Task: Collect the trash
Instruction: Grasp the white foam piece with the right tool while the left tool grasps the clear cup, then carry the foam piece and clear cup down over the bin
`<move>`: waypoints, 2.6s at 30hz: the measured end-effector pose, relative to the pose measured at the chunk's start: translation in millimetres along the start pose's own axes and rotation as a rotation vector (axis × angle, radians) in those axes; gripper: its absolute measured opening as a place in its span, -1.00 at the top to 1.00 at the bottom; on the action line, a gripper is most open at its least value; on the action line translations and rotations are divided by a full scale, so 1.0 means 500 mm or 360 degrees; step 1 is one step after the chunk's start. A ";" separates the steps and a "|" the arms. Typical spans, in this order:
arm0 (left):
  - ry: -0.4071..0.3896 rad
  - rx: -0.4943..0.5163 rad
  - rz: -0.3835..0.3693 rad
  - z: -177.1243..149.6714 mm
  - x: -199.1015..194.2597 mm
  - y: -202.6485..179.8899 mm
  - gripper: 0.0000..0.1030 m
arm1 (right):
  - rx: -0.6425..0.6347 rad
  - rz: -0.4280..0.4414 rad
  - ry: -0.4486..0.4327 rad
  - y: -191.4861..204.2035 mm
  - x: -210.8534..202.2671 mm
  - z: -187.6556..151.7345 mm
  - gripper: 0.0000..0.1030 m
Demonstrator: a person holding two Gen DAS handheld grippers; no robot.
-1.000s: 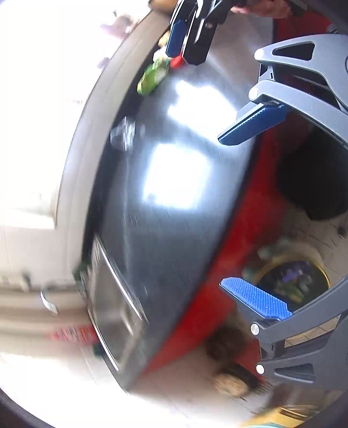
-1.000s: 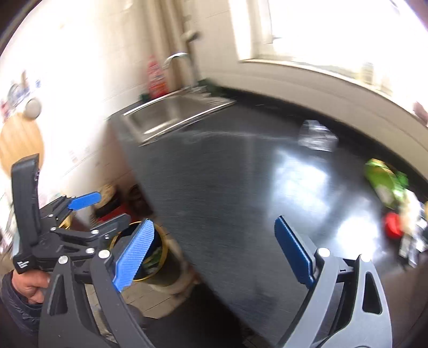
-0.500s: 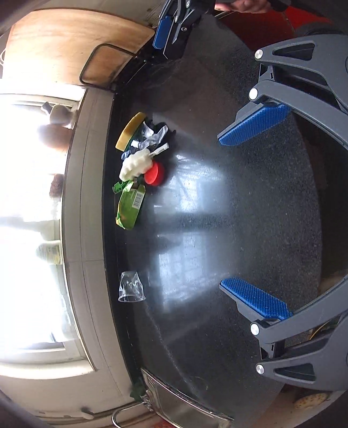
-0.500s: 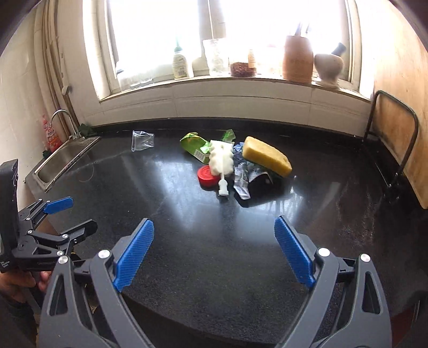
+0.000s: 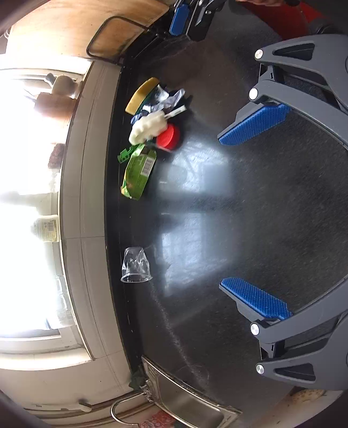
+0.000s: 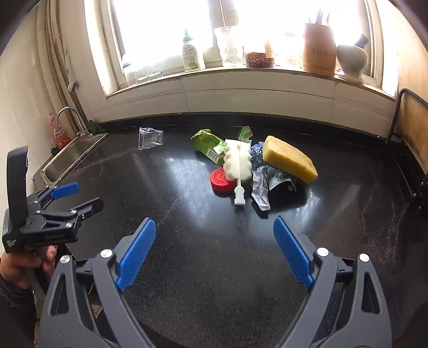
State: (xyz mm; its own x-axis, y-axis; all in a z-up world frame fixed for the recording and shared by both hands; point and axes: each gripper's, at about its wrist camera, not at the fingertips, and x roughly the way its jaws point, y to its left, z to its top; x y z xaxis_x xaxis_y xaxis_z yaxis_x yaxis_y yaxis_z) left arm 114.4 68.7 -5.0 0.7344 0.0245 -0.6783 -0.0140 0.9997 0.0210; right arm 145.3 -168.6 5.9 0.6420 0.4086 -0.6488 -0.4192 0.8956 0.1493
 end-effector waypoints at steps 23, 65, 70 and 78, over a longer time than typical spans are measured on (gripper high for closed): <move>0.0091 -0.0145 0.0116 0.267 0.442 0.201 -0.84 | 0.0005 -0.0151 0.0262 -0.049 0.334 0.149 -0.14; 0.0065 0.0029 -0.0119 -0.028 -0.014 -0.039 0.77 | 0.0033 -0.0094 0.0049 0.045 0.017 0.000 0.78; 0.0051 0.0039 -0.0106 -0.029 -0.025 -0.042 0.77 | 0.0024 -0.0087 0.0032 0.053 0.006 0.003 0.78; 0.0027 -0.0032 -0.0030 -0.041 -0.052 0.005 0.77 | -0.0025 -0.0011 0.0020 0.100 0.013 0.024 0.78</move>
State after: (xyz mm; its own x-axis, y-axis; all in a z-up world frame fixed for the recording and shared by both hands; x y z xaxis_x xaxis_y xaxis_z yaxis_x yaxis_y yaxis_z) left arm 81.2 70.9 -2.3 0.7232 0.0053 -0.6906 -0.0140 0.9999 -0.0069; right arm 136.5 -119.1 18.0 0.6368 0.4001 -0.6590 -0.4249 0.8954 0.1331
